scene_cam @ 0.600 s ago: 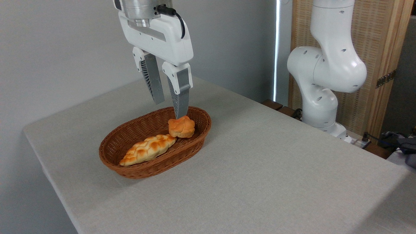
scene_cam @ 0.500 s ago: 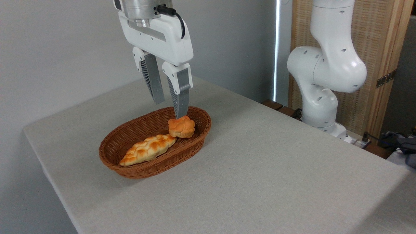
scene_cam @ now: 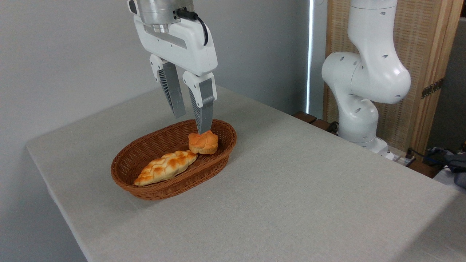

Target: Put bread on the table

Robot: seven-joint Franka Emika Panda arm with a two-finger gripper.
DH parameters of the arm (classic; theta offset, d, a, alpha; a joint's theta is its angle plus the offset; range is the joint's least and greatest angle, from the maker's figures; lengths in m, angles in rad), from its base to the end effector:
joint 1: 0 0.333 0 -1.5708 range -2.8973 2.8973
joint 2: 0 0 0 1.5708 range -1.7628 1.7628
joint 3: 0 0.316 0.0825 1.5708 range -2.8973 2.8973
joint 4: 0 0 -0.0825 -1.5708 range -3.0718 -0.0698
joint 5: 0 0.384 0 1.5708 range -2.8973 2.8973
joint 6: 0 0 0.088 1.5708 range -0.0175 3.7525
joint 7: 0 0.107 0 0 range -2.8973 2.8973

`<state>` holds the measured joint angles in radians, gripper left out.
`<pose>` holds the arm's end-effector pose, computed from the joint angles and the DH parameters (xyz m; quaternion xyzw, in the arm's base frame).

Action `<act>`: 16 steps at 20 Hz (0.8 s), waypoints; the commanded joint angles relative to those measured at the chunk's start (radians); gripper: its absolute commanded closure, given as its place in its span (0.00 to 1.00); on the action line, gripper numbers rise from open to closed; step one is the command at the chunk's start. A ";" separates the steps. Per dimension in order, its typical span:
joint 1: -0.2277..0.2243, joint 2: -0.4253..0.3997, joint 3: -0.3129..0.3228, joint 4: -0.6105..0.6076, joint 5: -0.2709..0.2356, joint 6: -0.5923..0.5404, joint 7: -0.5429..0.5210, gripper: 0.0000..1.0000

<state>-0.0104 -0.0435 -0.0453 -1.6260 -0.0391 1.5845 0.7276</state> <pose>0.5407 -0.0348 0.6235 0.9242 -0.3814 0.0070 0.0172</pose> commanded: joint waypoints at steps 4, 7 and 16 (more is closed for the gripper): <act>-0.011 -0.029 -0.004 -0.047 -0.016 -0.017 0.009 0.00; -0.028 -0.079 -0.007 -0.124 -0.021 0.018 0.006 0.00; -0.143 -0.190 -0.038 -0.373 -0.050 0.210 -0.210 0.00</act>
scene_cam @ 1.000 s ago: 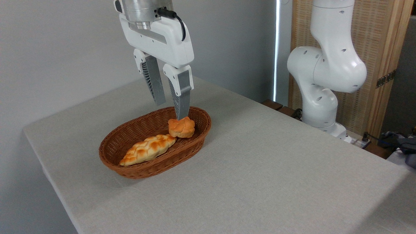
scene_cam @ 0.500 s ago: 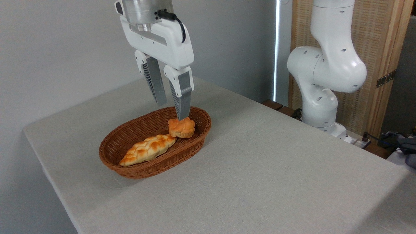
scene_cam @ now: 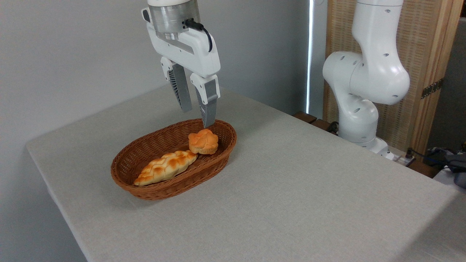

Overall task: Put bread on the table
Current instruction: 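Lower the gripper around the small orange bun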

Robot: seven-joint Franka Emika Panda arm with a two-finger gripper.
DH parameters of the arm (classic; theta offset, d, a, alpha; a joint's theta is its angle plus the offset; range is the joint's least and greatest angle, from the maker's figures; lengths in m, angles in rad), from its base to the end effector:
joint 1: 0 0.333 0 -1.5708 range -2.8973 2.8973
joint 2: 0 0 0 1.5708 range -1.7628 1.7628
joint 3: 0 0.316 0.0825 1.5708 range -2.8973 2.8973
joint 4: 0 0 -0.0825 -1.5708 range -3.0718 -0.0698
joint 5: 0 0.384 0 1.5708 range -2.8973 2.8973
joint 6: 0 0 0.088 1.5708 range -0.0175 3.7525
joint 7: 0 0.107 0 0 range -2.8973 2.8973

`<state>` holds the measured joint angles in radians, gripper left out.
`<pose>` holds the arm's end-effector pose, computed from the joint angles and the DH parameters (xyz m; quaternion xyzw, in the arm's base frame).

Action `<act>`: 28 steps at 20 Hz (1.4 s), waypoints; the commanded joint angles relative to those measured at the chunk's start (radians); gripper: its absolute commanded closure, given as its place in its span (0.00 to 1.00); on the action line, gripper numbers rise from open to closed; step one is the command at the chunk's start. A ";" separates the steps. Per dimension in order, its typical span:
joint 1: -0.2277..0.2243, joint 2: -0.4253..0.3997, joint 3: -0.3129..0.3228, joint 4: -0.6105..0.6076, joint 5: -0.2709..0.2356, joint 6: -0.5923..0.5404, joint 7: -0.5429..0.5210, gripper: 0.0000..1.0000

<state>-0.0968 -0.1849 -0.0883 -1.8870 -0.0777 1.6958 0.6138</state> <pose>0.4915 -0.1029 0.5825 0.9231 -0.3834 0.0031 0.0305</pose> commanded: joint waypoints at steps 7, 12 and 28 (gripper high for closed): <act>-0.109 -0.085 -0.027 -0.288 -0.011 0.249 -0.149 0.00; -0.110 -0.093 -0.057 -0.323 -0.014 0.289 -0.154 0.00; -0.110 -0.087 -0.119 -0.376 -0.059 0.364 -0.192 0.00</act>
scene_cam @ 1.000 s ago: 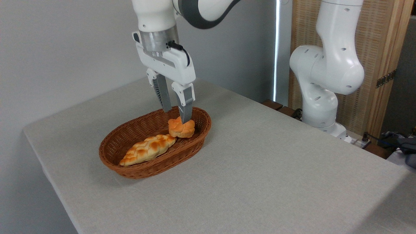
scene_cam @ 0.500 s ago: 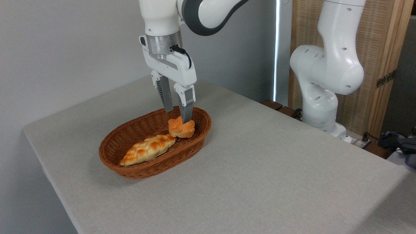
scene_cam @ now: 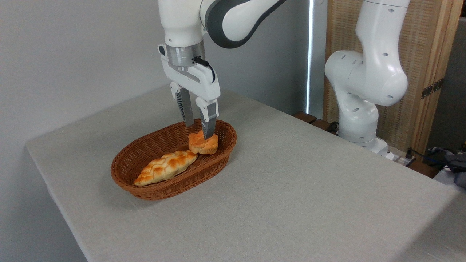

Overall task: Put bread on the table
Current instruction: 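Lower the gripper around the small orange bun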

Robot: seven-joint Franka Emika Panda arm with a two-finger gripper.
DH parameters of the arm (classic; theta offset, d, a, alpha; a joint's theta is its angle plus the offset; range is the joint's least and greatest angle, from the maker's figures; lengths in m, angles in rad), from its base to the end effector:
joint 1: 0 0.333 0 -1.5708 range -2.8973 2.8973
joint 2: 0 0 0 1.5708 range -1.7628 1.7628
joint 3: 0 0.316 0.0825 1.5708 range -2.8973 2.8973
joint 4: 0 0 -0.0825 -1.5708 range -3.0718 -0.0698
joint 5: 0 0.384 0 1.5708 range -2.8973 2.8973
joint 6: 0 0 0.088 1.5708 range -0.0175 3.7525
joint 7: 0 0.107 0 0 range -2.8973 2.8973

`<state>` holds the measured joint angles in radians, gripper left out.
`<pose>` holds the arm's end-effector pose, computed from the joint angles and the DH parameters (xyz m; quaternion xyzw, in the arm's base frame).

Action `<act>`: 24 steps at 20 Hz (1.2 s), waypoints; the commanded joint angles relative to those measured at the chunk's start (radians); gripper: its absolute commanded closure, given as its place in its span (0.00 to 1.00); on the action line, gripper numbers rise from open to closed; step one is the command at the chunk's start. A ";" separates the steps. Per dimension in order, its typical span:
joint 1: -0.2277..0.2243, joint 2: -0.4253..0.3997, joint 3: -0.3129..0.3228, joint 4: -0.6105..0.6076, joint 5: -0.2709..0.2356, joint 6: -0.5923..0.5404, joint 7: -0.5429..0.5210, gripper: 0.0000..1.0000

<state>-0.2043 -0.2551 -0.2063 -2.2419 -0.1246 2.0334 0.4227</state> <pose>0.4343 -0.2013 0.4745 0.9253 -0.3774 0.0216 0.0303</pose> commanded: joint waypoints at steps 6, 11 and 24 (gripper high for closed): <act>-0.003 -0.013 -0.019 -0.051 -0.010 0.054 0.001 0.00; -0.003 -0.013 -0.021 -0.076 -0.007 0.088 0.001 0.00; 0.002 -0.019 -0.021 -0.074 0.036 0.085 0.112 0.00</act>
<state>-0.2044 -0.2551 -0.2285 -2.3029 -0.1106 2.0999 0.4758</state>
